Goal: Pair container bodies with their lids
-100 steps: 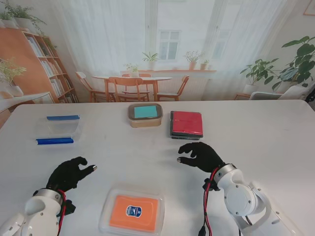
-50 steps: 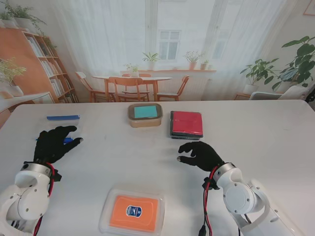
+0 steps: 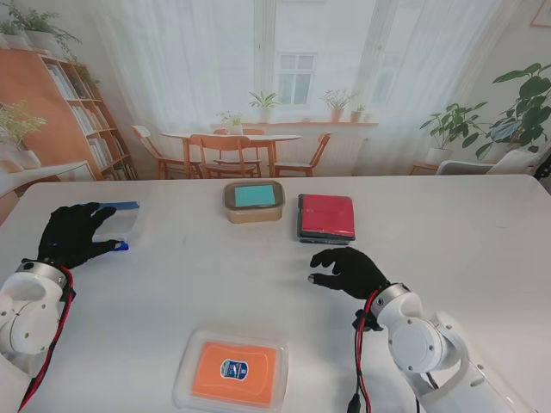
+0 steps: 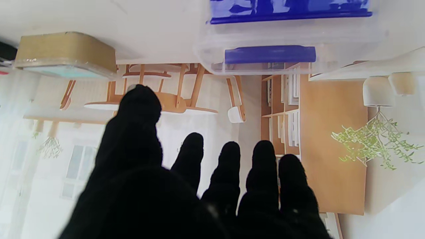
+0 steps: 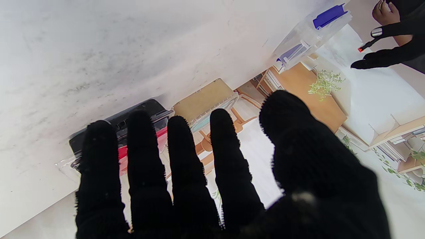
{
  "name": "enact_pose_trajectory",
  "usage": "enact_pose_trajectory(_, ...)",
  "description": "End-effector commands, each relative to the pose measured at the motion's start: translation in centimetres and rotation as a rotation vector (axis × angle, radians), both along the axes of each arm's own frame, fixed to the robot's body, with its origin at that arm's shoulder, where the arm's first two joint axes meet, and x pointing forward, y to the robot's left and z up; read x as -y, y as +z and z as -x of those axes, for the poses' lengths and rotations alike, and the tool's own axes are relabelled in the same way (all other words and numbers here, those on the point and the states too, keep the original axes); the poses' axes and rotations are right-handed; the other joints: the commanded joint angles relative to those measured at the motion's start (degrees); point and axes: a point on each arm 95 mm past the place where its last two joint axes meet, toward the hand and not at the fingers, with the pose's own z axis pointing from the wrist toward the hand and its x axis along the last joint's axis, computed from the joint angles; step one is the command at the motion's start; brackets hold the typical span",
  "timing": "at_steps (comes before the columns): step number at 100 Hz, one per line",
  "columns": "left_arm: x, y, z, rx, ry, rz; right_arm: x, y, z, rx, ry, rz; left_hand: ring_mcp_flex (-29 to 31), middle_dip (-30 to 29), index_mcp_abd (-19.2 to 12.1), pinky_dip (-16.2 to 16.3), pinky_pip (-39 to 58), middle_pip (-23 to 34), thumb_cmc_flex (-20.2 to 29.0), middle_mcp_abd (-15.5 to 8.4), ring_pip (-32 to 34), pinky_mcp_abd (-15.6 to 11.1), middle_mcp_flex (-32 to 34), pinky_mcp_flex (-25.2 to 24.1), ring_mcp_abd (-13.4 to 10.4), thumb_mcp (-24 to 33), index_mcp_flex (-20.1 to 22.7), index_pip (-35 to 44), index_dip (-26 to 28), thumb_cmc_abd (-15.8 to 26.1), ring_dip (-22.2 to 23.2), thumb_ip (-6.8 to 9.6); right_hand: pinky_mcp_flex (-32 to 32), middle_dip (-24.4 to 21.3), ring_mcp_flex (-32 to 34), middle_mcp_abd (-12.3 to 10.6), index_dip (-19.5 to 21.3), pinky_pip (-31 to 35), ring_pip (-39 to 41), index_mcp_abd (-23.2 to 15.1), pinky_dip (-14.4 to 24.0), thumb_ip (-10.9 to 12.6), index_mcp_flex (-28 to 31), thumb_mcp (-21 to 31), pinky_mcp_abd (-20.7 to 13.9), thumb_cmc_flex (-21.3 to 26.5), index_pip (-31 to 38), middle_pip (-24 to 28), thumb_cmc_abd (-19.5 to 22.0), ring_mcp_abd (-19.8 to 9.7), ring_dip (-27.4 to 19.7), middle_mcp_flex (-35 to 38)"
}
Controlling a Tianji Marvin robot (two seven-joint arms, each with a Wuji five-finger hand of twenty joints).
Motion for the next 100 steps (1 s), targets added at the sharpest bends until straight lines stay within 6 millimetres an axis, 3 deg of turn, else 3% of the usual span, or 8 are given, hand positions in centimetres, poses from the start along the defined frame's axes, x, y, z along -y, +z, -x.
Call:
enact_pose_trajectory(1,-1.2,-0.2,-0.4,-0.019,0.009,-0.025,-0.1,-0.1,0.0,-0.010,0.007,0.005,-3.1,-0.8,-0.4,-0.8,-3.5,-0.6,2.4,-1.4,-1.4,-2.9,-2.8,0.3,-1.8,1.3,-2.5,-1.5,-1.4,-1.5,-0.8,1.41,-0.4,-0.4,-0.9,-1.0,0.8,-0.3,-0.7,-1.1,0.5,1.3,-1.1,-1.3,0.6,0.6,0.0,0.1,1.0,-0.7,0.1,-1.1)
enact_pose_trajectory(17,-2.4,-1.0,-1.5,-0.086,0.001,-0.032,-0.3,-0.2,-0.1,-0.013,0.009,0.009,-4.6,-1.2,-0.7,-0.9,-5.5,-1.2,2.9,-2.5,-1.4,-5.6,-5.2,0.9,-3.4,2.3,-7.2,-2.2,-2.3,-2.5,-0.8,1.71,-0.5,-0.4,-0.8,-1.0,0.8,-0.4,-0.7,-1.2,0.5,1.3,-1.1,-1.3,0.6,0.7,0.0,0.1,1.0,-0.7,0.1,-1.0)
enact_pose_trajectory(40,-3.2,-1.9,-3.2,-0.167,0.000,-0.078,-0.5,-0.3,-0.1,-0.020,0.009,0.012,-4.6,-2.0,-0.5,-0.1,-2.7,-2.4,3.2,-2.7,-0.5,-5.9,-5.3,1.6,-3.4,3.8,-9.5,-0.6,-2.3,-3.4,-0.5,1.94,-0.4,-0.4,-0.8,-1.0,0.8,-0.4,-0.6,-1.1,0.5,1.3,-0.9,-1.2,0.5,0.7,0.0,0.2,1.0,-0.7,0.1,-1.1)
enact_pose_trajectory(57,-3.2,-2.3,-4.4,-0.218,-0.015,-0.139,-0.6,-0.4,0.0,-0.022,0.009,0.017,-4.7,-3.1,-0.9,-2.7,-3.3,-4.3,3.0,-3.3,-2.2,-6.8,-5.6,1.4,-4.3,5.4,-11.5,0.9,-2.2,-4.3,-1.4,1.79,-0.4,-0.4,-0.7,-1.0,0.8,-0.4,-0.6,-1.2,0.5,1.3,-1.1,-1.2,0.5,0.7,0.0,0.1,1.0,-0.7,0.1,-1.1)
enact_pose_trajectory(83,-2.8,-3.0,-5.8,-0.265,-0.022,-0.198,-0.5,-0.4,0.1,-0.021,0.005,0.026,-4.7,-2.7,-0.3,-3.4,-4.7,-4.2,3.4,-3.3,-2.6,-7.4,-5.4,1.4,-4.6,6.8,-11.5,2.3,-1.6,-5.4,-1.1,1.82,-0.3,-0.4,-0.7,-1.0,0.8,-0.3,-0.6,-1.1,0.5,1.3,-1.0,-1.2,0.5,0.6,0.0,0.2,1.0,-0.7,0.1,-0.9)
enact_pose_trajectory(100,-2.8,-3.4,-6.5,-0.294,-0.021,-0.223,-0.5,-0.3,0.2,-0.020,0.001,0.029,-4.4,-0.9,0.9,-1.9,-2.1,-1.2,3.0,-2.9,0.4,-7.2,-5.0,1.6,-4.1,9.2,-10.7,3.7,-1.0,-6.1,0.7,1.33,-0.3,-0.4,-0.7,-1.0,0.8,-0.3,-0.6,-1.2,0.5,1.3,-1.0,-1.3,0.5,0.5,0.0,0.2,1.0,-0.7,0.1,-0.9)
